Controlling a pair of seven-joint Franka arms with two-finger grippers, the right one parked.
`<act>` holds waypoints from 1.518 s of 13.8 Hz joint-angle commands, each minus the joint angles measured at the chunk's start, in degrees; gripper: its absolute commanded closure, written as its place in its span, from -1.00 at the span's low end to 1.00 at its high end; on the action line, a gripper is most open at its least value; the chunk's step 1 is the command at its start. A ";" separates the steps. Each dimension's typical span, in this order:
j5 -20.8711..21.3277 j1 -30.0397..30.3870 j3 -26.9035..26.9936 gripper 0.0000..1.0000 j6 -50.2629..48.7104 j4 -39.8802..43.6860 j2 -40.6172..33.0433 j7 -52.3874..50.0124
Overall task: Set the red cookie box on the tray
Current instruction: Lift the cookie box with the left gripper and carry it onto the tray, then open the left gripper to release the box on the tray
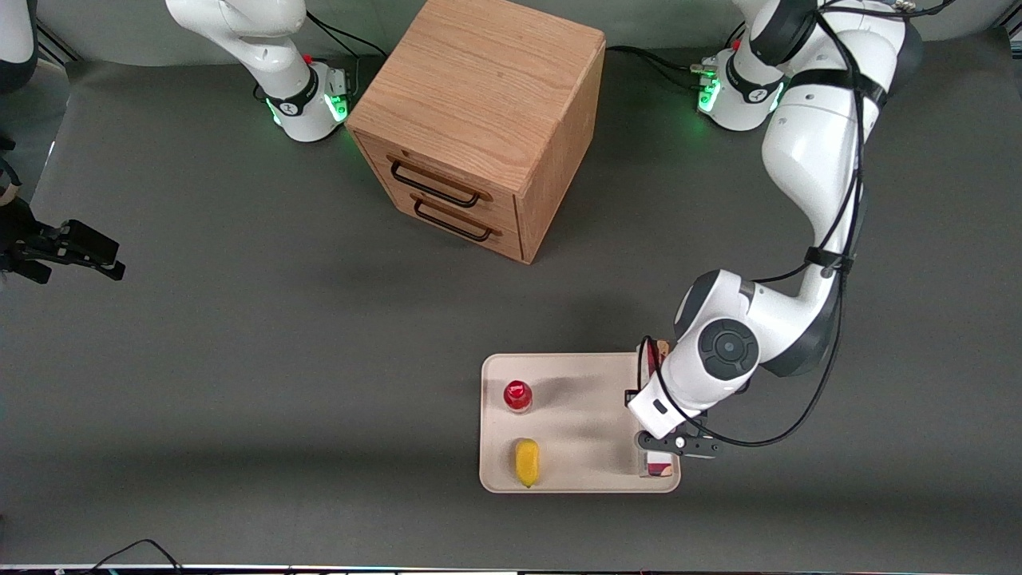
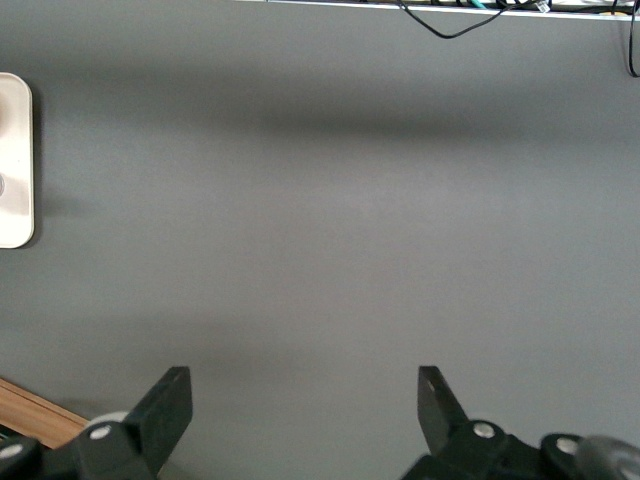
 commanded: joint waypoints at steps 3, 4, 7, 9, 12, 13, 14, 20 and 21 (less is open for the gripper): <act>0.42 -0.46 1.98 1.00 4.40 -2.16 0.18 -3.52; 0.42 -0.46 2.67 1.00 4.40 -2.07 0.53 -3.87; 0.51 -0.37 3.38 1.00 6.58 -2.16 1.05 -3.96; 0.60 -0.45 3.39 1.00 7.74 -2.16 1.41 -7.29; 1.12 -0.45 3.39 -0.99 7.74 -2.24 1.15 -8.10; 1.21 -0.46 3.39 -1.00 7.82 -2.24 0.88 -8.10; 1.21 -0.37 3.39 -1.00 7.82 -2.24 0.45 -7.84; -0.54 4.37 2.24 -1.00 5.11 -9.44 -13.51 -4.07; -3.59 5.34 2.24 -1.00 2.58 -9.63 -15.36 -1.62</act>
